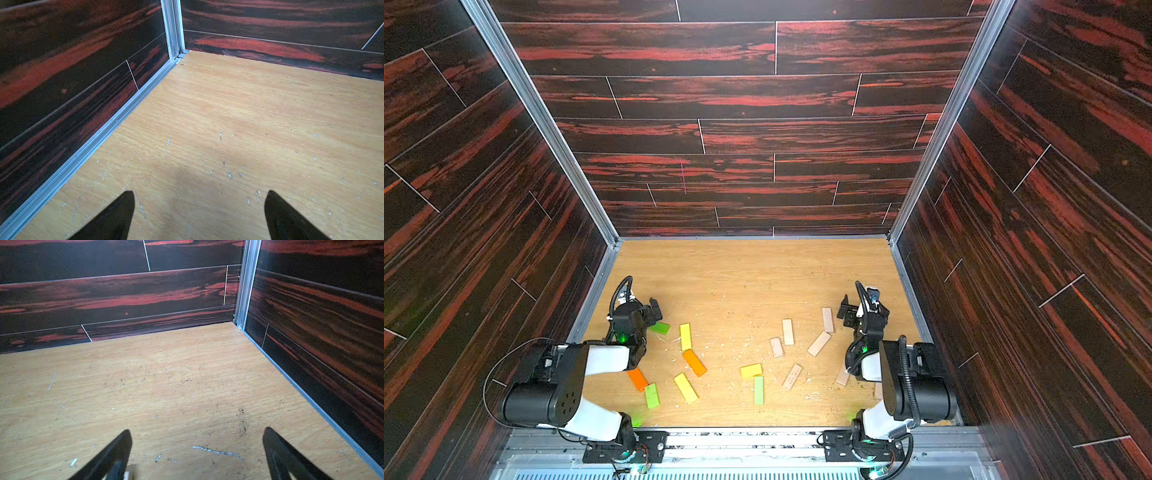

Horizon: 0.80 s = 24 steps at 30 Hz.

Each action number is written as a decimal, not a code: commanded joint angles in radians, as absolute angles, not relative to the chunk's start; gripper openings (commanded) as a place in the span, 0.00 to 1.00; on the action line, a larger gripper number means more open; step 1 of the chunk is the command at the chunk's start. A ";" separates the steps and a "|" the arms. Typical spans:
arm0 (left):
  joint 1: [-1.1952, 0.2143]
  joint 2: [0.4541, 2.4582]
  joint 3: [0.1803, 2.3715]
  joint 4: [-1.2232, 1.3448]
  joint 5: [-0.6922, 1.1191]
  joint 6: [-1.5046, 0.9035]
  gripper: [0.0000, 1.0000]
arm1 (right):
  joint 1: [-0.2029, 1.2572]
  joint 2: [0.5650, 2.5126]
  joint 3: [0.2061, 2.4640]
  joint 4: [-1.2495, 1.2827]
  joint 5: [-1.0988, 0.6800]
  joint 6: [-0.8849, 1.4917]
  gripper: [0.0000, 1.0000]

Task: Assemble a giraffe with building blocks
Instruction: Pick up the building block from the center of the board.

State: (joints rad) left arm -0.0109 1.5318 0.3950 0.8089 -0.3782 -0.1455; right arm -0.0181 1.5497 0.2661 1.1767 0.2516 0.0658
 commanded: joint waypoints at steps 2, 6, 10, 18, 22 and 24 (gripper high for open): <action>-0.003 1.534 0.411 0.834 -0.390 -0.126 1.00 | -0.022 1.574 0.281 1.221 0.261 0.058 0.99; -0.003 1.534 0.411 0.835 -0.391 -0.126 1.00 | -0.022 1.575 0.281 1.221 0.262 0.059 0.99; -0.004 1.538 0.413 0.834 -0.390 -0.130 1.00 | -0.026 1.575 0.288 1.206 0.251 0.066 0.99; -0.033 1.319 0.531 0.482 -0.534 -0.158 0.91 | 0.064 1.401 0.321 1.034 0.473 0.006 0.98; -0.038 1.150 0.733 0.047 -0.545 -0.321 0.88 | 0.140 1.205 0.581 0.421 0.641 0.192 0.99; -0.041 1.106 0.834 -0.156 -0.497 -0.378 0.88 | 0.144 1.159 0.735 0.099 0.591 0.374 0.99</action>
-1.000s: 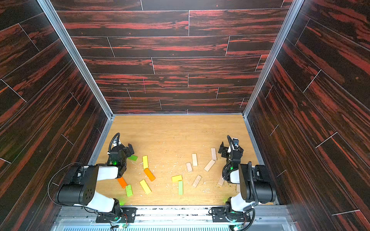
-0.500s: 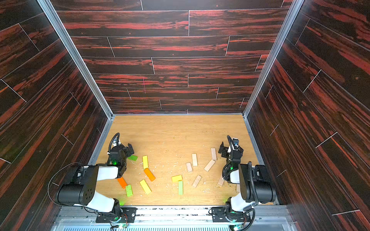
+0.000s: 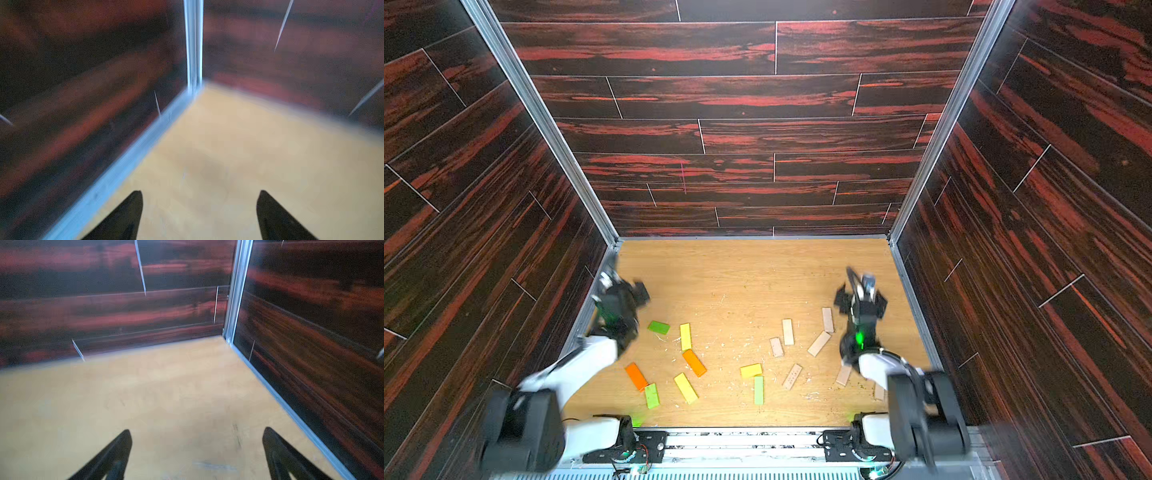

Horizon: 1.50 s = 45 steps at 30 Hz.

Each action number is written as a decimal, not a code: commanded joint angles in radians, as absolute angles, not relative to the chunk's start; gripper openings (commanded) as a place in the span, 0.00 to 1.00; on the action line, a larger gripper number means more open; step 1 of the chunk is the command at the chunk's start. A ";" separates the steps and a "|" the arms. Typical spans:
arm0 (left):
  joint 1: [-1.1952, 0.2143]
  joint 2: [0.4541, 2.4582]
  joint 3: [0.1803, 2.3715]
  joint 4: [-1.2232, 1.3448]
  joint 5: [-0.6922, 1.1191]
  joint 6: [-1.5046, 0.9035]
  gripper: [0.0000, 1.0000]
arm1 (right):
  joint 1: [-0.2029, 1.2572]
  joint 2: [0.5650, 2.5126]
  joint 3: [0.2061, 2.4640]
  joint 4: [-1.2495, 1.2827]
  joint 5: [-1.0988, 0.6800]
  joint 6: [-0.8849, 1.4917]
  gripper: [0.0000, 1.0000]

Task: Assemble a giraffe with building blocks
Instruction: Pick up the building block from the center of the board.

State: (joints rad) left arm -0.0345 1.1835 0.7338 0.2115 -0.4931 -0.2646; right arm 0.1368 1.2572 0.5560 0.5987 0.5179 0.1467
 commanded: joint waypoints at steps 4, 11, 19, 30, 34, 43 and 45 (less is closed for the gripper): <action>-0.044 1.058 0.970 -0.451 -0.307 -0.408 0.90 | 0.226 1.179 1.024 -0.428 0.485 0.711 0.99; -0.106 1.050 1.049 -0.731 0.004 -0.334 1.00 | 0.549 1.387 1.348 -1.034 0.565 1.286 0.99; -0.273 1.086 0.997 -0.757 0.153 -0.257 1.00 | 0.757 1.552 1.370 -1.053 0.382 1.592 0.96; -0.322 1.137 0.969 -0.720 0.189 -0.258 1.00 | 0.773 1.651 1.227 -0.800 0.140 1.676 0.88; -0.331 1.130 0.963 -0.714 0.187 -0.259 1.00 | 0.772 1.680 1.203 -0.762 0.130 1.707 0.87; -0.336 1.143 0.963 -0.719 0.186 -0.259 1.00 | 0.768 1.754 1.153 -0.713 0.083 1.788 0.91; -0.339 1.148 0.964 -0.723 0.180 -0.258 1.00 | 0.764 1.769 1.142 -0.704 0.076 1.801 0.92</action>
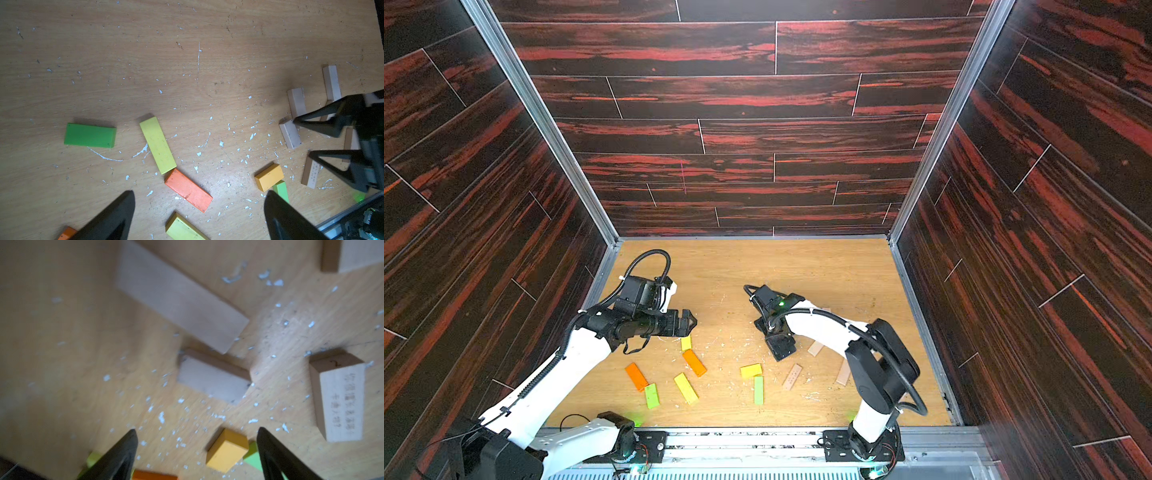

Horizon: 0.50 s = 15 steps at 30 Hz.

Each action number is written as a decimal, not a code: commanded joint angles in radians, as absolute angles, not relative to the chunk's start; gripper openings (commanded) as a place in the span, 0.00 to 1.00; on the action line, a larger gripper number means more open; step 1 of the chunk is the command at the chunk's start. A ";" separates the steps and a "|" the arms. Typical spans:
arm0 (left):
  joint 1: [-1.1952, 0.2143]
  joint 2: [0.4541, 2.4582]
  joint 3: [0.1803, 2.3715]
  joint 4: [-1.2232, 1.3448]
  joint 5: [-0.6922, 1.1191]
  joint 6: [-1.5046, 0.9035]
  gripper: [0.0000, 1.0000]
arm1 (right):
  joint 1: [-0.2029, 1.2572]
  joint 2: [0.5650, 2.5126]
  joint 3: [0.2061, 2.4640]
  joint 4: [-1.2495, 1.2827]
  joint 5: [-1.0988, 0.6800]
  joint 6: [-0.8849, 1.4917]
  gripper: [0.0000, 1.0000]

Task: Assemble a giraffe with building blocks
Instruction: Pick up the building block from the center of the board.

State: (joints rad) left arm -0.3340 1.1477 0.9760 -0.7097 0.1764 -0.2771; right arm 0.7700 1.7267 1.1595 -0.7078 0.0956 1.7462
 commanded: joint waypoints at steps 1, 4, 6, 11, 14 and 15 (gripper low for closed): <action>-0.339 1.150 0.966 -0.726 0.177 -0.257 1.00 | 0.761 1.776 1.137 -0.696 0.074 1.804 0.92; -0.344 1.152 0.966 -0.726 0.187 -0.253 1.00 | 0.751 1.788 1.127 -0.683 0.083 1.802 0.93; -0.348 1.153 0.965 -0.722 0.203 -0.252 1.00 | 0.745 1.794 1.124 -0.680 0.092 1.803 0.93; -0.360 1.156 0.964 -0.718 0.227 -0.249 1.00 | 0.726 1.817 1.117 -0.671 0.100 1.804 0.92; -0.367 1.155 0.965 -0.715 0.230 -0.248 1.00 | 0.718 1.830 1.112 -0.659 0.097 1.806 0.92; -0.368 1.156 0.964 -0.716 0.231 -0.246 1.00 | 0.717 1.834 1.112 -0.658 0.096 1.807 0.91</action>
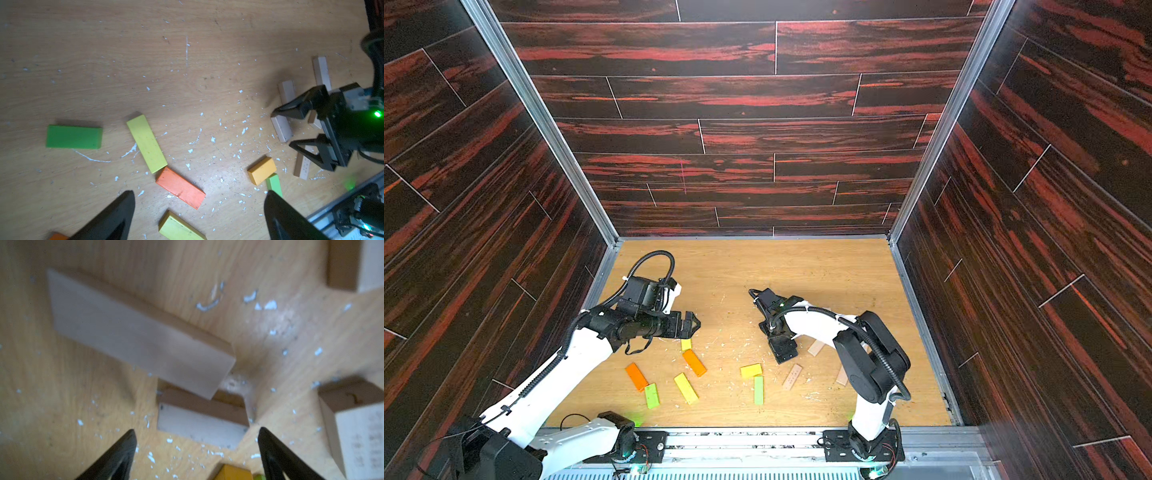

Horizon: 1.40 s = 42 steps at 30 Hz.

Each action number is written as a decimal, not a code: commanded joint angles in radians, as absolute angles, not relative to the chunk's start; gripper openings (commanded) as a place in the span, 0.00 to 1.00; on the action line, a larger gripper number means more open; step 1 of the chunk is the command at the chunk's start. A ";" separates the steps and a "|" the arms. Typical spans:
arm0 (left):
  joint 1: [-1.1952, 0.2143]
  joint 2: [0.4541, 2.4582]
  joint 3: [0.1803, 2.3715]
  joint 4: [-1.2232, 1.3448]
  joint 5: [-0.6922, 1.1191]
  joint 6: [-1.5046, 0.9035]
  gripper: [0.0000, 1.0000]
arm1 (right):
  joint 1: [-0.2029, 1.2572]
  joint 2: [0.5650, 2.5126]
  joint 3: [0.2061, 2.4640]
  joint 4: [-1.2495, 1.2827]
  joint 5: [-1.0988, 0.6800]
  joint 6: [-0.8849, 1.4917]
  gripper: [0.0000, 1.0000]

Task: Assemble a giraffe with building blocks
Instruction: Pick up the building block from the center of the board.

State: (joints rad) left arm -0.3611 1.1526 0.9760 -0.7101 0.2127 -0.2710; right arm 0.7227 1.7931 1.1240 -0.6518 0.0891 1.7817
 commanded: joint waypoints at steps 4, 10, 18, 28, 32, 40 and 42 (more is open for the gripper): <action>-0.371 1.156 0.963 -0.718 0.227 -0.244 1.00 | 0.716 1.846 1.107 -0.654 0.104 1.812 0.87; -0.373 1.155 0.963 -0.721 0.215 -0.243 1.00 | 0.716 1.853 1.113 -0.671 0.121 1.810 0.72; -0.374 1.153 0.963 -0.721 0.212 -0.241 1.00 | 0.718 1.836 1.113 -0.705 0.127 1.814 0.52; -0.411 1.152 0.990 -0.693 0.184 -0.254 1.00 | 0.720 1.717 1.378 -0.916 0.293 1.302 0.48; -0.448 1.179 1.022 -0.672 0.173 -0.262 1.00 | 0.649 1.736 1.498 -0.965 0.339 0.997 0.48; -0.548 1.266 1.071 -0.644 0.111 -0.271 1.00 | 0.473 1.970 1.810 -0.991 0.267 0.396 0.45; -0.559 1.278 1.071 -0.629 0.112 -0.277 1.00 | 0.449 2.042 1.880 -0.999 0.225 0.307 0.46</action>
State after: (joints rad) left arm -0.5446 1.2690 1.0439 -0.6476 0.1410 -0.2737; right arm 0.4641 1.9327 1.8217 -0.9379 0.2798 0.5659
